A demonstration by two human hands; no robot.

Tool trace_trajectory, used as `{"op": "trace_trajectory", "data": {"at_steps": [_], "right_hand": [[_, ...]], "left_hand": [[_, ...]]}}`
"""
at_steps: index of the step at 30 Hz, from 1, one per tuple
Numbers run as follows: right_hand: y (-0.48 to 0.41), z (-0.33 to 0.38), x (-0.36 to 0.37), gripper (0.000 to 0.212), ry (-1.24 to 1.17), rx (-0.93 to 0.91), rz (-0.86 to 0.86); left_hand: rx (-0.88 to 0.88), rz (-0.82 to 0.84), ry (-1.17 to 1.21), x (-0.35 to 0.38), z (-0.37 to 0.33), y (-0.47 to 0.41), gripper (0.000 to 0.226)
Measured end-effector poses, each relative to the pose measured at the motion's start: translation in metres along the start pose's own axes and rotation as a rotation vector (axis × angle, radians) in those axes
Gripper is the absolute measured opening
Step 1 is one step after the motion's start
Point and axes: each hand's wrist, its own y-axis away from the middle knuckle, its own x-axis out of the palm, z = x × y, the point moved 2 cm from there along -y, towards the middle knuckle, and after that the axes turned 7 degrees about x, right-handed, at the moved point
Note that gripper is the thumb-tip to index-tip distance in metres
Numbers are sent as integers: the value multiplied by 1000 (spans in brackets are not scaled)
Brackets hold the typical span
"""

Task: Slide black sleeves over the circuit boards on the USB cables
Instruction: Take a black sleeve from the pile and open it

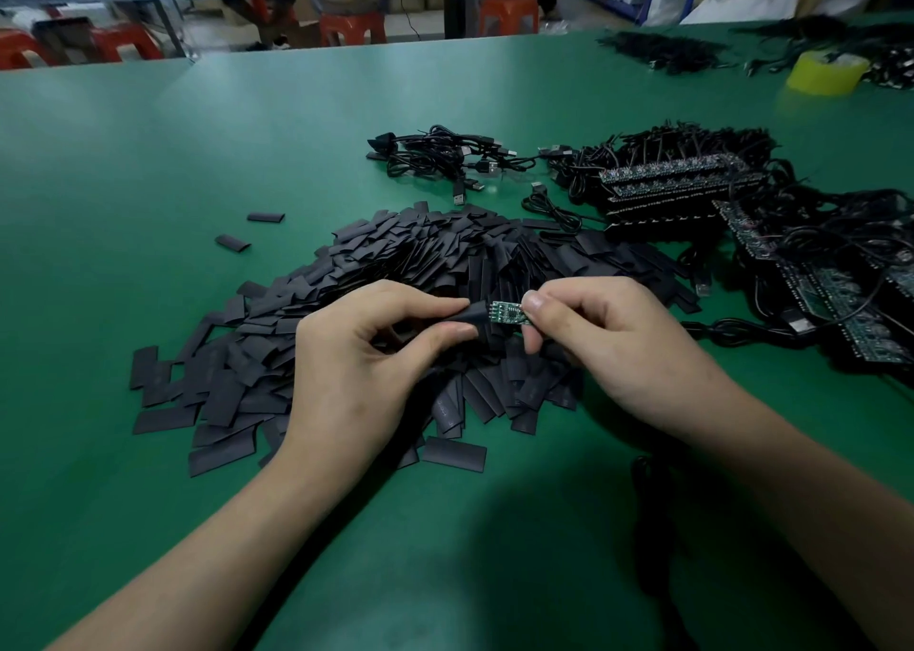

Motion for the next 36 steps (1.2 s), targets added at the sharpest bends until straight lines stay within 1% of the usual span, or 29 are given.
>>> {"op": "trace_trajectory", "data": {"at_steps": [7, 10, 13, 15, 17, 20, 23, 31, 36], "right_hand": [[1, -2, 2, 41, 22, 61, 22], [1, -3, 2, 42, -55, 109, 84], [0, -3, 3, 43, -150, 153, 118], [0, -3, 4, 43, -199, 166, 121], [0, -4, 5, 43, -188, 163, 113], [2, -4, 7, 41, -39, 123, 84], [2, -4, 5, 39, 39, 101, 57], [2, -2, 3, 39, 82, 98, 80], [2, -2, 6, 39, 47, 112, 136]], "left_hand": [[149, 34, -184, -2, -2, 0, 16], [241, 59, -290, -2, -2, 1, 19], [302, 84, -330, -2, -1, 2, 22], [288, 86, -314, -2, -2, 2, 23], [234, 85, -271, -1, -2, 2, 23], [143, 101, -222, 0, -2, 0, 24], [109, 126, -208, 0, -2, -1, 25], [111, 134, -218, 0, -2, -1, 25], [187, 216, -205, 1, 0, 0, 23]]}}
